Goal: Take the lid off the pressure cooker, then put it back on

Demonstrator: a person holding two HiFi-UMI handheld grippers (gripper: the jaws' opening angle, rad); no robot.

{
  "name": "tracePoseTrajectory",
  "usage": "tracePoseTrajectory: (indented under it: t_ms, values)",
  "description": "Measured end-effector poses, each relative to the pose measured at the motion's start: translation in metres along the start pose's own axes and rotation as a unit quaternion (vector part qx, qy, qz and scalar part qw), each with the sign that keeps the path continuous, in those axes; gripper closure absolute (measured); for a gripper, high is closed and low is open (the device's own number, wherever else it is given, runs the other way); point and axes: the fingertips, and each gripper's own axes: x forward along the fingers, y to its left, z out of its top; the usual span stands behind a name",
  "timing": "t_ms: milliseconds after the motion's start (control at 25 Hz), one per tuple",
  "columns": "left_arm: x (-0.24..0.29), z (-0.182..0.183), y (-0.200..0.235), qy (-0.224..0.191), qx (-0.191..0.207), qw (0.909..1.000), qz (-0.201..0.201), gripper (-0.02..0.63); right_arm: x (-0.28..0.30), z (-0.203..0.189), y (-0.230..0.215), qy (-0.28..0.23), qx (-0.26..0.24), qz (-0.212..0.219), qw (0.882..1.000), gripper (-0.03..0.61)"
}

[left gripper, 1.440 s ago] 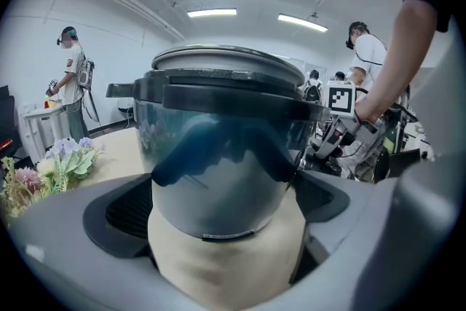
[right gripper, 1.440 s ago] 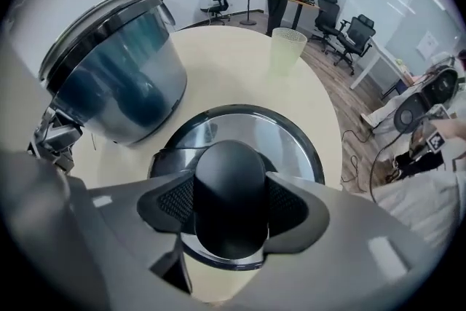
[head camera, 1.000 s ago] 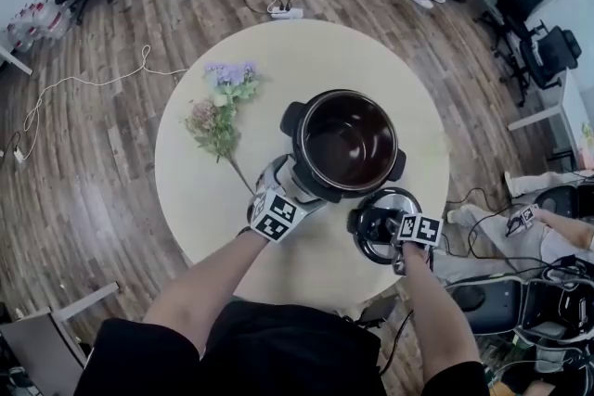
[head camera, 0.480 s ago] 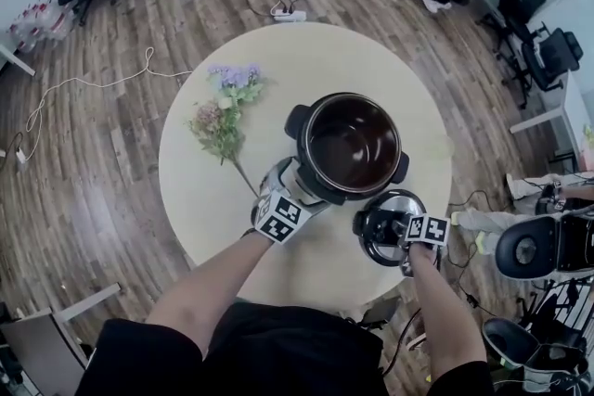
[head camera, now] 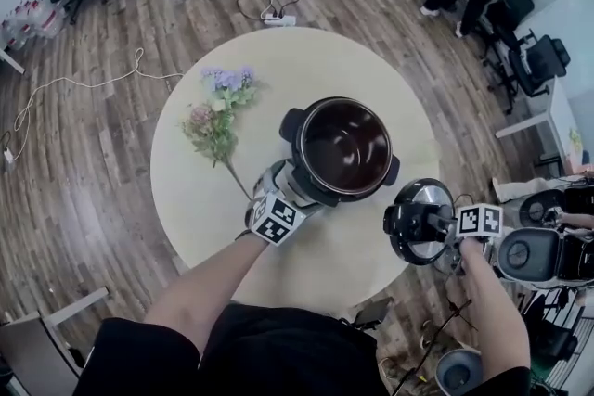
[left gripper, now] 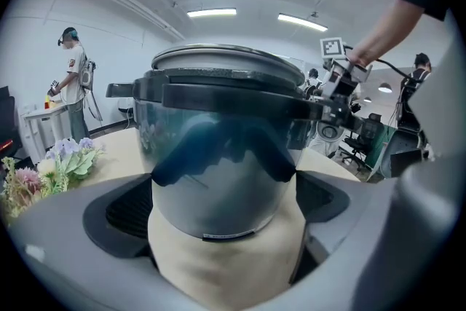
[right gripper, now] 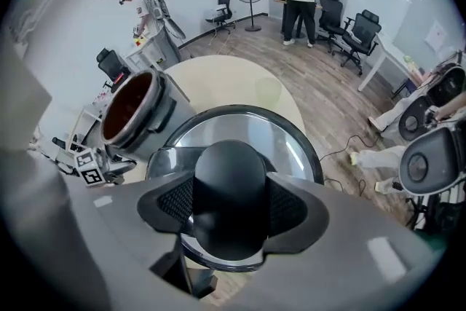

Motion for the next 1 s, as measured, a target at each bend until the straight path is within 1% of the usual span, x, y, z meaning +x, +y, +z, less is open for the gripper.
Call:
tracePoseTrajectory:
  t_ms: [120, 200, 360, 440, 560, 720, 880, 1000]
  values:
    - [0.001, 0.000, 0.000, 0.000, 0.000, 1.0000, 0.000, 0.023, -0.043, 0.031, 0.005, -0.017, -0.006, 0.013, 1.000, 0.293]
    - [0.001, 0.000, 0.000, -0.001, 0.000, 1.0000, 0.000, 0.023, -0.069, 0.057, 0.017, -0.032, -0.018, 0.026, 0.999, 0.293]
    - [0.001, 0.000, 0.000, -0.001, 0.000, 1.0000, 0.001, 0.023, -0.109, 0.109, 0.062, -0.061, -0.041, 0.052, 0.996, 0.293]
    - [0.000, 0.000, -0.001, 0.000, 0.000, 1.0000, 0.001, 0.023, -0.118, 0.133, 0.092, -0.070, -0.064, 0.063, 0.993, 0.293]
    - [0.000, 0.002, 0.000, 0.000, -0.001, 1.0000, 0.001, 0.023, -0.112, 0.160, 0.139, -0.068, -0.098, 0.081, 0.990, 0.293]
    - [0.002, 0.003, -0.002, 0.000, 0.000, 1.0000, 0.000, 0.023, -0.086, 0.179, 0.201, -0.046, -0.149, 0.099, 0.983, 0.293]
    - [0.000, 0.002, -0.002, 0.001, 0.000, 1.0000, 0.000, 0.023, -0.053, 0.181, 0.255, -0.012, -0.208, 0.099, 0.973, 0.293]
    - [0.000, 0.002, -0.001, -0.002, 0.001, 1.0000, 0.000, 0.023, -0.029, 0.178, 0.283, 0.010, -0.252, 0.088, 0.964, 0.292]
